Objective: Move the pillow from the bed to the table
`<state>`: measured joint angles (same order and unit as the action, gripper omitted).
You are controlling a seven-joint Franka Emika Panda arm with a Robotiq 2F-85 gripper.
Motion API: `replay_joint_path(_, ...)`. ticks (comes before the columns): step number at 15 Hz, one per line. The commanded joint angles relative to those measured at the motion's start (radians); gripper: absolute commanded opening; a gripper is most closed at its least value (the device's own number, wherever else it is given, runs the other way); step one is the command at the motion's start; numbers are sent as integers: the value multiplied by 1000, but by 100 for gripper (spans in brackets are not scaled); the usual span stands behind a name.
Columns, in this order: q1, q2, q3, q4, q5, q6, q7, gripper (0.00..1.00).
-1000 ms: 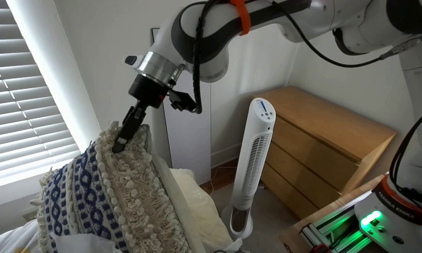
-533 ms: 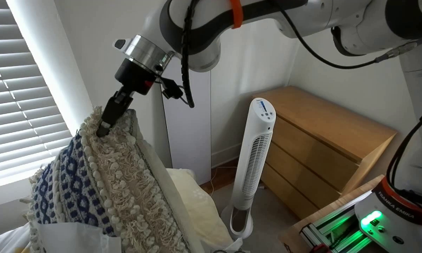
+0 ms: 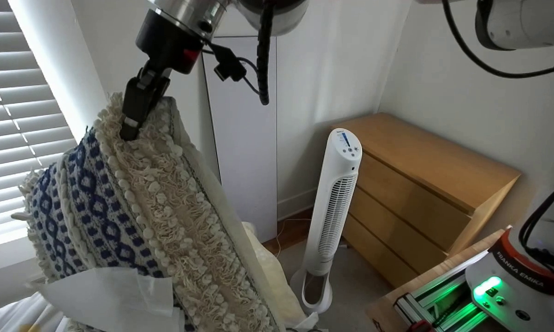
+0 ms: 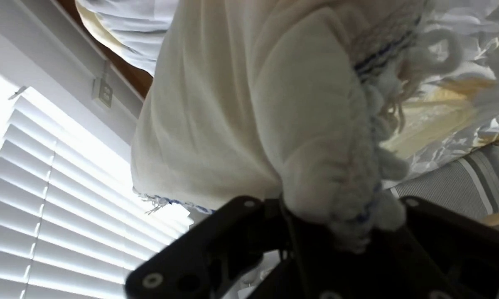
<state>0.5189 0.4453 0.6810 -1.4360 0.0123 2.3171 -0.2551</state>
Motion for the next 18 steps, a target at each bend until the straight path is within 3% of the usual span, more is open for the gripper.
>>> replay_joint_path(1,104,-61,-77,79,-80,-142,107,4)
replay_joint_path(5,202,-94,-178,122,-209,-333,199,4)
replay_joint_path(6,184,-68,-161,92,-131,-268,140,17)
replay_joint_path(8,213,-75,-196,103,-163,-311,163,17)
replay_joint_path(11,214,-74,-206,104,-170,-314,165,17)
replay_joint_path(12,182,-72,-165,96,-188,-310,175,17)
replay_joint_path(13,182,-72,-165,96,-188,-310,175,4)
replay_joint_path(14,209,-81,-208,106,-163,-319,170,4)
replay_joint_path(15,170,-97,-177,93,-178,-321,189,4)
replay_joint_path(18,143,-155,-192,78,-165,-339,222,4)
